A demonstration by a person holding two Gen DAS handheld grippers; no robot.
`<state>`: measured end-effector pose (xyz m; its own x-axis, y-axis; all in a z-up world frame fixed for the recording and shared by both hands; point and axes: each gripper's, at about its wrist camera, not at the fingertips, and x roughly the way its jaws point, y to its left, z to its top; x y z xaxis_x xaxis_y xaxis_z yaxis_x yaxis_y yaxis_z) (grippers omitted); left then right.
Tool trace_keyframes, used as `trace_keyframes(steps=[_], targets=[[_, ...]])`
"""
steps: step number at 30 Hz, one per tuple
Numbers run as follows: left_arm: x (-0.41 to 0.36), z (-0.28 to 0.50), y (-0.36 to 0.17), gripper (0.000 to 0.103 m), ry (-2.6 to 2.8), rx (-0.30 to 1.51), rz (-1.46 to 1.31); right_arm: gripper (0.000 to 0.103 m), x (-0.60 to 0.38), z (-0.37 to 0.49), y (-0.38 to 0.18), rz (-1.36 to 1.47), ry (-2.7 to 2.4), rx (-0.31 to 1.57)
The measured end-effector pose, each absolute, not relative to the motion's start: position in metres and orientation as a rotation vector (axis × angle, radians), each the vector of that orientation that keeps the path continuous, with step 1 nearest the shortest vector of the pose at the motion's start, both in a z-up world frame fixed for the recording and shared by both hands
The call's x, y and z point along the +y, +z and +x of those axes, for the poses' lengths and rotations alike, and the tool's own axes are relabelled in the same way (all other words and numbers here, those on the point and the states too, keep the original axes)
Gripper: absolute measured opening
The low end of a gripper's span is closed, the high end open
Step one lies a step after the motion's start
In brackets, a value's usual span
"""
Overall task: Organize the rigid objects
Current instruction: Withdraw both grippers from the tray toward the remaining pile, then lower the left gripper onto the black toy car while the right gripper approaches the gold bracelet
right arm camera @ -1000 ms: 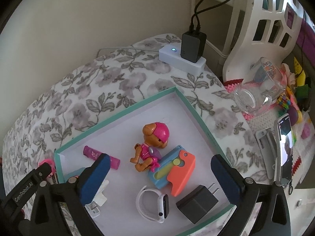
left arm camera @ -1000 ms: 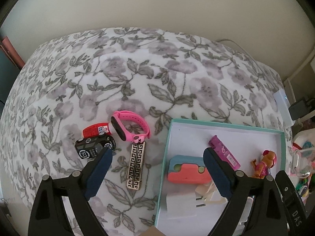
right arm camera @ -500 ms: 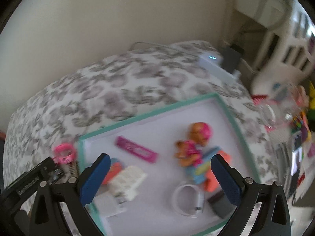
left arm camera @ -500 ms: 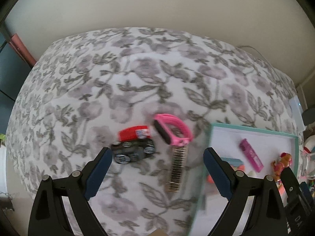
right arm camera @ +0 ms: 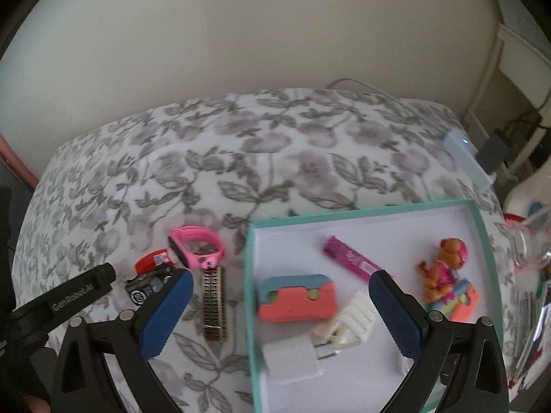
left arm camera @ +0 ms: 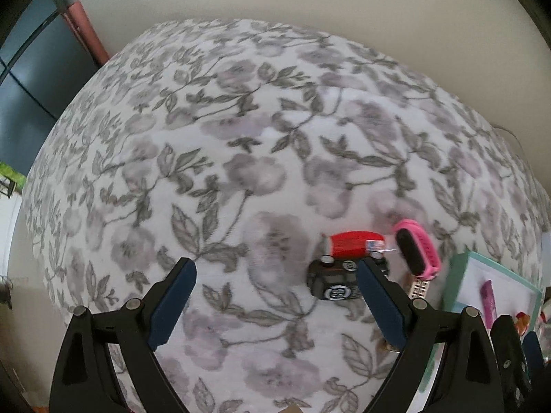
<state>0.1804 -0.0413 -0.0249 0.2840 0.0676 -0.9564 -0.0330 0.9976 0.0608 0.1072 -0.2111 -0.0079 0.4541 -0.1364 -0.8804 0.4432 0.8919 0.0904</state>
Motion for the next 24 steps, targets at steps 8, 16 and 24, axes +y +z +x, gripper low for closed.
trace_keyframes(steps=[8,16,24], targets=[[-0.053,0.187,-0.042,0.094,0.037,1.342,0.033,0.103,-0.211,0.118,-0.016,0.329,-0.371,1.057],[-0.076,0.191,-0.062,0.094,-0.027,1.396,0.040,0.103,-0.222,0.126,-0.025,0.356,-0.379,1.063],[-0.089,0.197,-0.069,0.094,-0.062,1.416,0.037,0.103,-0.230,0.130,-0.034,0.390,-0.381,1.074]])
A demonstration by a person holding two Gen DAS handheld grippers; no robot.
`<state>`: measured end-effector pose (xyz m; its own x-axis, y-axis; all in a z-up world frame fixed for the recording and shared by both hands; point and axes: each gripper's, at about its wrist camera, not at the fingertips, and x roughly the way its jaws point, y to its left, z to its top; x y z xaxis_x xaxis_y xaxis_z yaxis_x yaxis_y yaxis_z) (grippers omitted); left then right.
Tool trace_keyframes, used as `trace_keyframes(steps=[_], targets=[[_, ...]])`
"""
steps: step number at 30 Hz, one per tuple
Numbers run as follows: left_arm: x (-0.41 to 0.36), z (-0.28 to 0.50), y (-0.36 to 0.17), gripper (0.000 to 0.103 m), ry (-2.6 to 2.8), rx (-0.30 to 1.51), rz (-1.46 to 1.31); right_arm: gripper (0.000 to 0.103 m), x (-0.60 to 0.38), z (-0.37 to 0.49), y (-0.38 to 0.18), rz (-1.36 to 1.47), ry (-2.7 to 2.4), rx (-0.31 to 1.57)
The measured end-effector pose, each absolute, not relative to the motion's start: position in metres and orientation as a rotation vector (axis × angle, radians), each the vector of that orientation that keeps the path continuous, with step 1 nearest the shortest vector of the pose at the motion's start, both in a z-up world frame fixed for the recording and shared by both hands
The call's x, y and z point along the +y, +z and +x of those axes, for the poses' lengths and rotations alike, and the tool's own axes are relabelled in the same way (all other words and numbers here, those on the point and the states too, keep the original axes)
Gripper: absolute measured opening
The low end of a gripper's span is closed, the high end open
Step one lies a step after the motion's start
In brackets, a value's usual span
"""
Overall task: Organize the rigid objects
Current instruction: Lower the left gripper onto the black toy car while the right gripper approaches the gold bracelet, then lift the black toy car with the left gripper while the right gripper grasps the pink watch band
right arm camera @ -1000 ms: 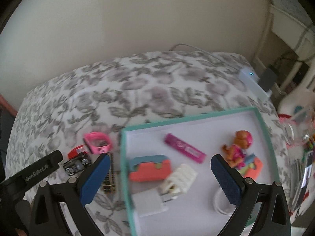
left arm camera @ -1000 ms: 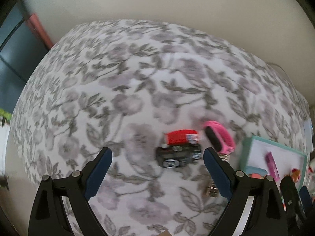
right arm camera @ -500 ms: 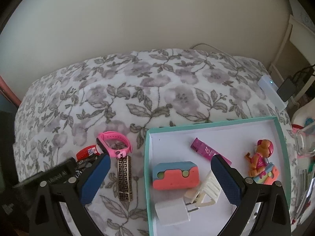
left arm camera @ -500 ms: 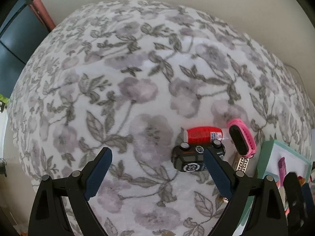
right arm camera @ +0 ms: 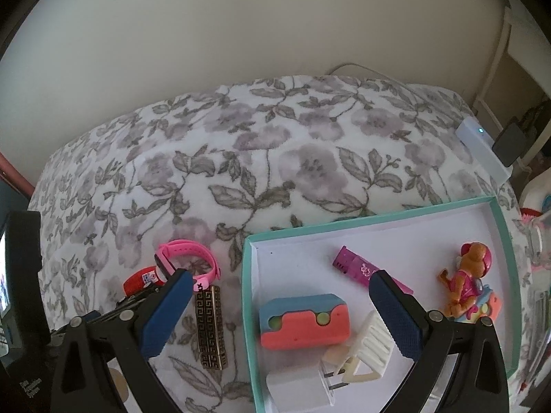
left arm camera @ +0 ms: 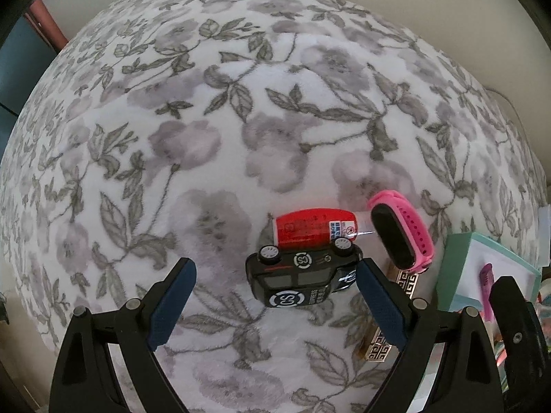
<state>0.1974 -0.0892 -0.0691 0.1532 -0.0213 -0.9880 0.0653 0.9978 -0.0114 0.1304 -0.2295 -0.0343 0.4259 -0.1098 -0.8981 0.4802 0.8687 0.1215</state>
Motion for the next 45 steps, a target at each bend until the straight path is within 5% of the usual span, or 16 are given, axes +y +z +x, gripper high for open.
trace_keyframes(steps=[21,27,45], targets=[[-0.122,0.216,-0.102,0.094,-0.082,1.437,0.020,0.103,-0.235,0.131,-0.042,0.410,-0.399,1.082],[-0.120,0.213,-0.104,0.077,-0.091,1.448,-0.005,0.103,-0.235,0.131,-0.043,0.409,-0.402,1.085],[-0.064,0.204,-0.087,0.076,0.013,1.412,-0.137,0.103,-0.220,0.139,-0.043,0.399,-0.346,1.070]])
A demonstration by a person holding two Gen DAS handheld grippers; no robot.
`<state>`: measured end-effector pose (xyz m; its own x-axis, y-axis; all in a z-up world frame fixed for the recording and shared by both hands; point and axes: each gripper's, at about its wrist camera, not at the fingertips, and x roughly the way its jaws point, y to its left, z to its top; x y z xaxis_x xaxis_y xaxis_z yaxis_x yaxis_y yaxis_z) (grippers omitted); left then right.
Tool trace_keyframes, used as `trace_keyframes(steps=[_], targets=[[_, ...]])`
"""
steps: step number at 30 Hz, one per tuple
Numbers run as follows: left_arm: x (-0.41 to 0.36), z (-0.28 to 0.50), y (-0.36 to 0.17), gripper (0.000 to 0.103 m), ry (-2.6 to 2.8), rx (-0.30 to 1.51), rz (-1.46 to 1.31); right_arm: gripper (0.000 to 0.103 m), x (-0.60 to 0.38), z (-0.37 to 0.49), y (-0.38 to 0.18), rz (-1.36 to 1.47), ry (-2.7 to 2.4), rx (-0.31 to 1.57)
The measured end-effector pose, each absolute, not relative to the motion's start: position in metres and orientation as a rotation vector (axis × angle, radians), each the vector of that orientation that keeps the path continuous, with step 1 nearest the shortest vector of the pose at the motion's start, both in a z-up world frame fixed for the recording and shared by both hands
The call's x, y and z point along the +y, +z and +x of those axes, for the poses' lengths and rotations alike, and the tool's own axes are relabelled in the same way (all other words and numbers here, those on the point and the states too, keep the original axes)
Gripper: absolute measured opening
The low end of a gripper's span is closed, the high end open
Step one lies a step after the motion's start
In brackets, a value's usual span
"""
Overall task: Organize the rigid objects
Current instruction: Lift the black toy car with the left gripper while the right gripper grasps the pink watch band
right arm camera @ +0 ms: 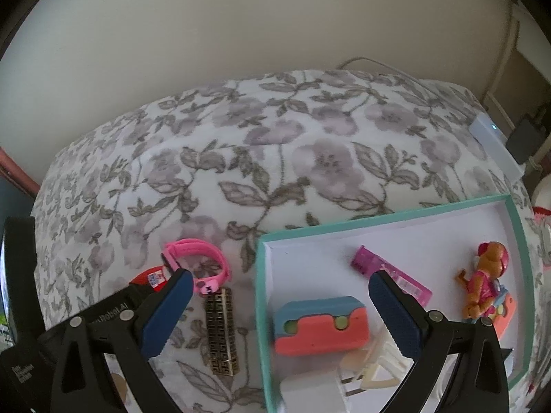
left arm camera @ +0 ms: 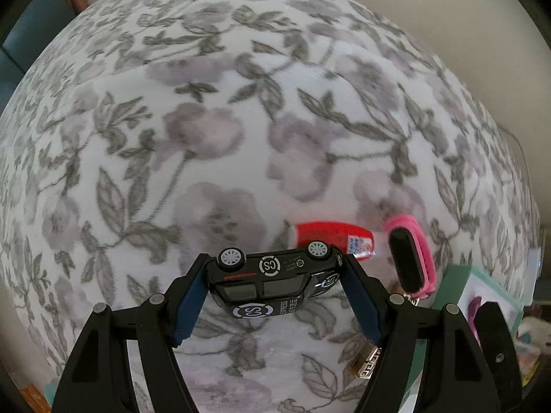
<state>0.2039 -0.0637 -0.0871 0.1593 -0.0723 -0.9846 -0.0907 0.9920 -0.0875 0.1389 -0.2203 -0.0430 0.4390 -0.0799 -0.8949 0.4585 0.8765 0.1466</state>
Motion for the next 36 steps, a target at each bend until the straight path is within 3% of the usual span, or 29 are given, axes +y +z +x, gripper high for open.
trace_keyframes(steps=[15,23,36], targets=[[0.008,0.207,-0.056,0.076,0.120,1.339,-0.295,0.100,-0.186,0.163,-0.046,0.397,-0.230,1.061],[0.019,0.204,-0.063,0.076,0.127,1.365,-0.351,0.090,-0.172,0.182,-0.054,0.382,-0.193,1.088],[0.011,0.214,-0.070,0.076,0.116,1.369,-0.381,0.088,-0.171,0.204,-0.077,0.385,-0.201,1.161]])
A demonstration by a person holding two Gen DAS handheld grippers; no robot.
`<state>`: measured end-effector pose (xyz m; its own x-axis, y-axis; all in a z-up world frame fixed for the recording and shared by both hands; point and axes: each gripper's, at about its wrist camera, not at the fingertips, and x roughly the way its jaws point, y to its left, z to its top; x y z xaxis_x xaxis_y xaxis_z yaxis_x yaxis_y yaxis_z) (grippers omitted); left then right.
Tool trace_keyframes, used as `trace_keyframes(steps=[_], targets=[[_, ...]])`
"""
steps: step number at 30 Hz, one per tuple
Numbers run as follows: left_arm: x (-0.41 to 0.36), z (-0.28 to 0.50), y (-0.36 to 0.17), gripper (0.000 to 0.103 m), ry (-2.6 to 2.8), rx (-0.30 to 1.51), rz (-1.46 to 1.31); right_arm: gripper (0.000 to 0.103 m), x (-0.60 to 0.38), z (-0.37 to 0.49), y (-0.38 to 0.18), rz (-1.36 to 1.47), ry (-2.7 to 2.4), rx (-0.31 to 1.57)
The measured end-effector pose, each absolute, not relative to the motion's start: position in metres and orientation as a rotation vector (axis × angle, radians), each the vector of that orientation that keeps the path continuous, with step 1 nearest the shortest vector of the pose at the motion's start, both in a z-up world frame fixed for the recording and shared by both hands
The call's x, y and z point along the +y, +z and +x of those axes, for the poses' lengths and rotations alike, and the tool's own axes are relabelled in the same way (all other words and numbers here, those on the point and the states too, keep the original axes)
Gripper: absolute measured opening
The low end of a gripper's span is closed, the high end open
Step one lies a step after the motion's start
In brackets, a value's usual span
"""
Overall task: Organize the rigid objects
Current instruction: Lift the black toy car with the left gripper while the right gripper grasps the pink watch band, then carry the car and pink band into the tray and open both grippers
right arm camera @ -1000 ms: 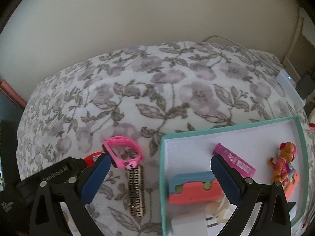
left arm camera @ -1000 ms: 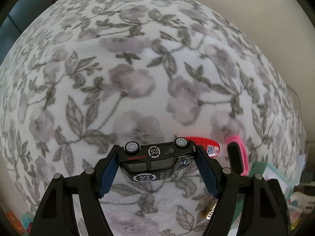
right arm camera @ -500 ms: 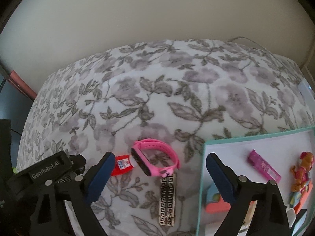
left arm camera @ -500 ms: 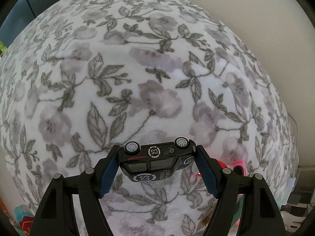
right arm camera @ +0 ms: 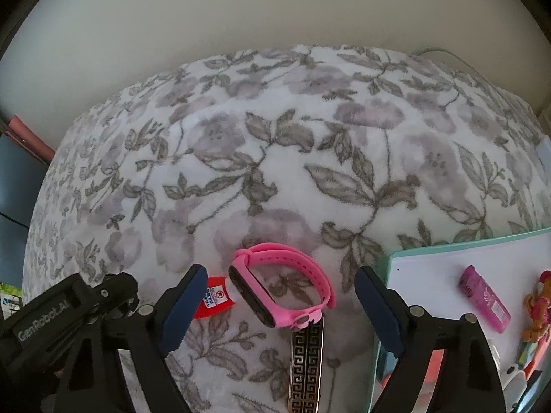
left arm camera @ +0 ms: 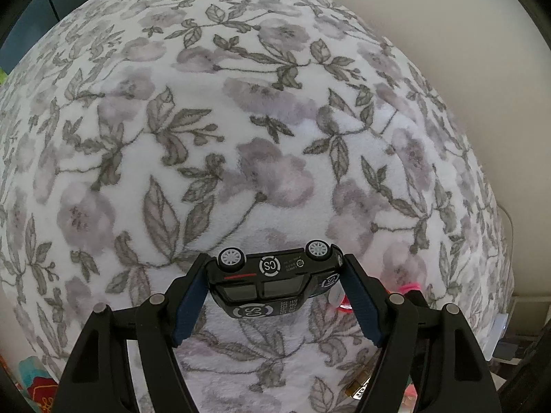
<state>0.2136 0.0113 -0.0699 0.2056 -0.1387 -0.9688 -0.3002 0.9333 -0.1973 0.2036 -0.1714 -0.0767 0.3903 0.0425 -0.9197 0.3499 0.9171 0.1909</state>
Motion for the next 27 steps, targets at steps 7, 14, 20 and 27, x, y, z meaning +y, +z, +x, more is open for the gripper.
trace_keyframes(steps=[7,14,20,27], targets=[[0.014,0.212,-0.074,0.076,0.118,1.381,-0.390,0.076,-0.171,0.207,-0.084,0.403,-0.208,1.183],[0.012,0.213,-0.074,0.076,0.113,1.379,-0.389,0.069,-0.176,0.203,-0.089,0.460,-0.212,1.183],[0.010,0.212,-0.071,0.076,0.113,1.372,-0.388,0.069,-0.176,0.198,-0.083,0.455,-0.223,1.170],[0.004,0.210,-0.055,0.076,0.103,1.333,-0.366,0.069,-0.178,0.182,-0.061,0.442,-0.225,1.122]])
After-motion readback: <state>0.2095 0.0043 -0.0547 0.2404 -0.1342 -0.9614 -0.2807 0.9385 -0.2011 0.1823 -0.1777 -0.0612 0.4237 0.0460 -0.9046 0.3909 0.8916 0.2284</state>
